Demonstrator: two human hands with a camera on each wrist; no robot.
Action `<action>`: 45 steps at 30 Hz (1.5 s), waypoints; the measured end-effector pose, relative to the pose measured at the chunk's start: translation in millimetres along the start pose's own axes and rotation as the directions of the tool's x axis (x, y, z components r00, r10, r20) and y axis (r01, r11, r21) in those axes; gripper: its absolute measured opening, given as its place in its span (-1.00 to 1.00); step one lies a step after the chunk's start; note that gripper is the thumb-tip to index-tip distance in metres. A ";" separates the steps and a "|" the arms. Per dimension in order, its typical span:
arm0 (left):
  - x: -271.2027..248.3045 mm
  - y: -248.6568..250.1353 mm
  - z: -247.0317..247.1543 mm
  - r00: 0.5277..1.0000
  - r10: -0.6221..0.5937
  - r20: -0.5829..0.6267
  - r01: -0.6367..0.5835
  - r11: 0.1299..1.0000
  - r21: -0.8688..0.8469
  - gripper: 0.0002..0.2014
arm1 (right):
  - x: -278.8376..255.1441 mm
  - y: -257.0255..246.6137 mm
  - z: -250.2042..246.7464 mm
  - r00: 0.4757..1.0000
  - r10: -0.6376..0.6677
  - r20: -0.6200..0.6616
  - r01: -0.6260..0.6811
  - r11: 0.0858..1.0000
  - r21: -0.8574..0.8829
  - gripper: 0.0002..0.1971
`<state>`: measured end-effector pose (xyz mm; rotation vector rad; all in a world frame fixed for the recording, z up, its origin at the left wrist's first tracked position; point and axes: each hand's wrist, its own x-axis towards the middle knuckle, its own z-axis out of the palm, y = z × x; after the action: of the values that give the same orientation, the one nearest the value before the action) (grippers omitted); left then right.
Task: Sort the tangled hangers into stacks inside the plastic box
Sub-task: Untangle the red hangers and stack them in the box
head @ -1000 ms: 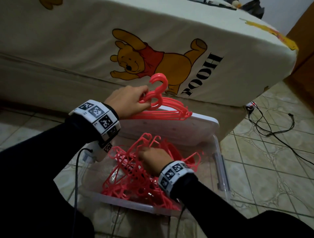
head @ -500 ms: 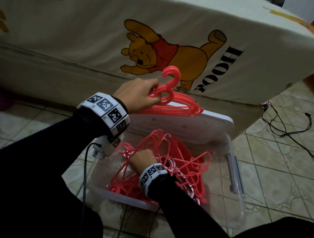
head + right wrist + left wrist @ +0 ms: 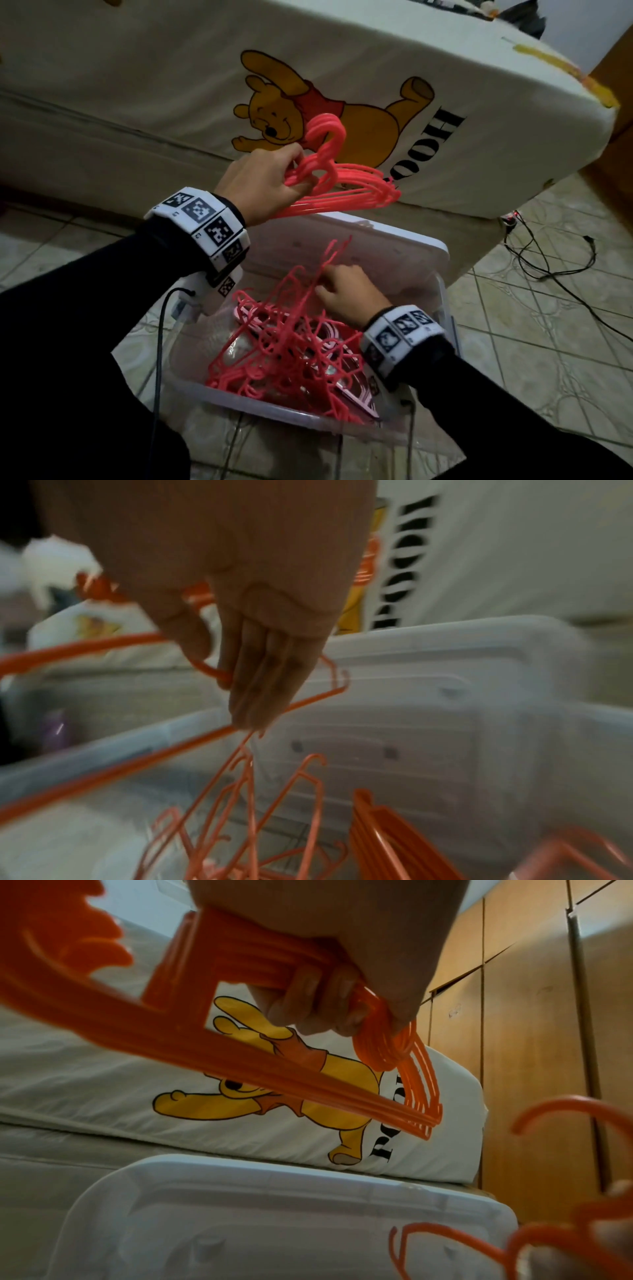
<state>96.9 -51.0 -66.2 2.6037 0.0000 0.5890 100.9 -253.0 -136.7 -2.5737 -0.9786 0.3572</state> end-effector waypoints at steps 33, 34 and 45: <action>-15.0 18.9 17.7 0.967 0.044 0.252 -0.058 0.997 0.049 -0.34 | -27.0 30.0 -64.4 0.899 -0.090 -0.429 0.208 0.949 0.237 -0.83; -15.5 19.1 18.0 0.965 0.044 0.258 -0.059 0.997 0.053 -0.33 | -25.6 29.3 -64.2 0.896 -0.090 -0.434 0.213 0.946 0.243 -0.84; -16.6 23.6 24.6 0.938 0.051 0.343 -0.039 0.998 -0.043 -0.49 | -18.6 24.9 -54.9 0.805 -0.015 -0.594 0.171 0.963 0.208 -0.88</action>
<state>89.5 -84.6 -82.1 2.6425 -0.1813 0.1389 121.5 -296.2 -95.6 -2.1685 -0.7571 -0.3221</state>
